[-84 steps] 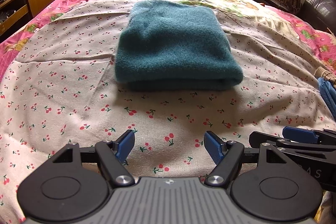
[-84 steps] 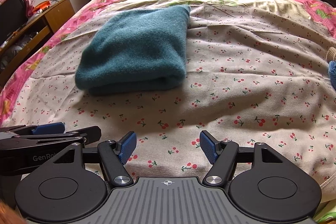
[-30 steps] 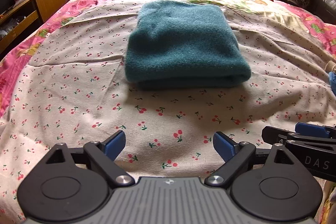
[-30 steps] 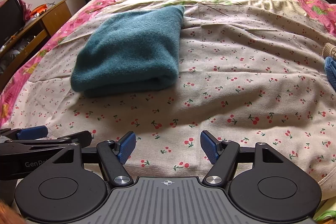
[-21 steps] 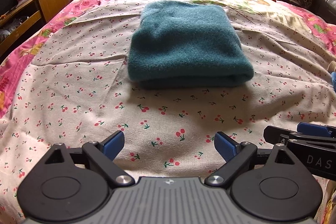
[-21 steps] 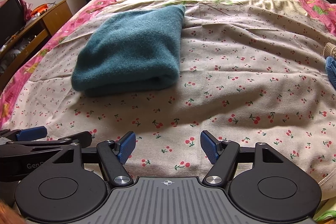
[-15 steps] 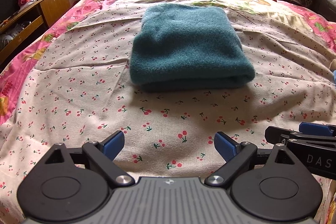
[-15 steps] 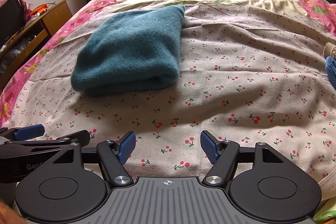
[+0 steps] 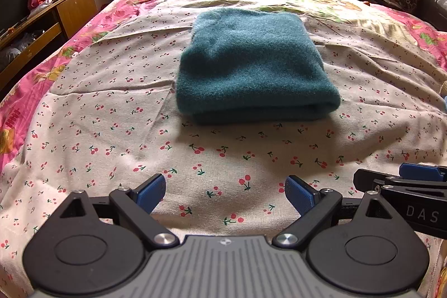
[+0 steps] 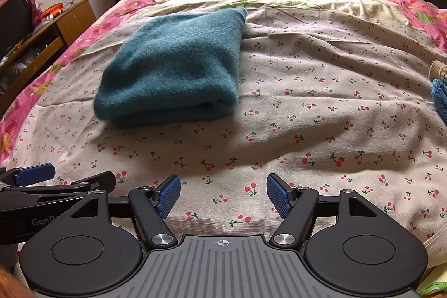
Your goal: Fold small clothes
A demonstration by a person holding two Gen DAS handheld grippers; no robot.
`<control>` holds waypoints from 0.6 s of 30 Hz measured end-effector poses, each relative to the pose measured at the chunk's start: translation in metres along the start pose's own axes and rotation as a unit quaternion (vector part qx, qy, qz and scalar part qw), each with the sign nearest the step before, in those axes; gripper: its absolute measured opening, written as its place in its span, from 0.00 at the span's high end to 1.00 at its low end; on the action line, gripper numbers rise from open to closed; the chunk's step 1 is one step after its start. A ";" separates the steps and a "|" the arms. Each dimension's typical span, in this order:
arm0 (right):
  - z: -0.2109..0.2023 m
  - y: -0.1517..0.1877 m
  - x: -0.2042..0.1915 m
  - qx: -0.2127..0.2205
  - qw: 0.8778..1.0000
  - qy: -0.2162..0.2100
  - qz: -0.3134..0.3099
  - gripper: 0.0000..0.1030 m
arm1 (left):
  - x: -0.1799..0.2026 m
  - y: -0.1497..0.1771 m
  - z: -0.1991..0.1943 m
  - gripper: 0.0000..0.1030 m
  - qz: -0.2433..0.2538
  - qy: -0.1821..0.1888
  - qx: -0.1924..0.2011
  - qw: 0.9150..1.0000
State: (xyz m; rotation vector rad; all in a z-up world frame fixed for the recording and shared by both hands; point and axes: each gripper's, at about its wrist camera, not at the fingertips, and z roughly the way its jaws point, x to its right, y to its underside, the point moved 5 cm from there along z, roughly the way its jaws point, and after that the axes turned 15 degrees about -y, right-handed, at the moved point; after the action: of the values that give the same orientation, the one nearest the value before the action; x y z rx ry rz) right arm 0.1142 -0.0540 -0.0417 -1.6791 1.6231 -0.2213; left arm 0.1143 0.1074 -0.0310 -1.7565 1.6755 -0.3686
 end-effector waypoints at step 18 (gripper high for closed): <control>0.002 0.001 0.002 -0.002 1.000 0.001 -0.002 0.33 | -0.001 0.001 -0.001 0.01 0.005 -0.005 0.000 1.000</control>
State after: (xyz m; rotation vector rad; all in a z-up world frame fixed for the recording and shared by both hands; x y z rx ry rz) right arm 0.1148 -0.0552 -0.0446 -1.6861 1.6228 -0.2220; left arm 0.1123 0.1078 -0.0306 -1.7466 1.6758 -0.3541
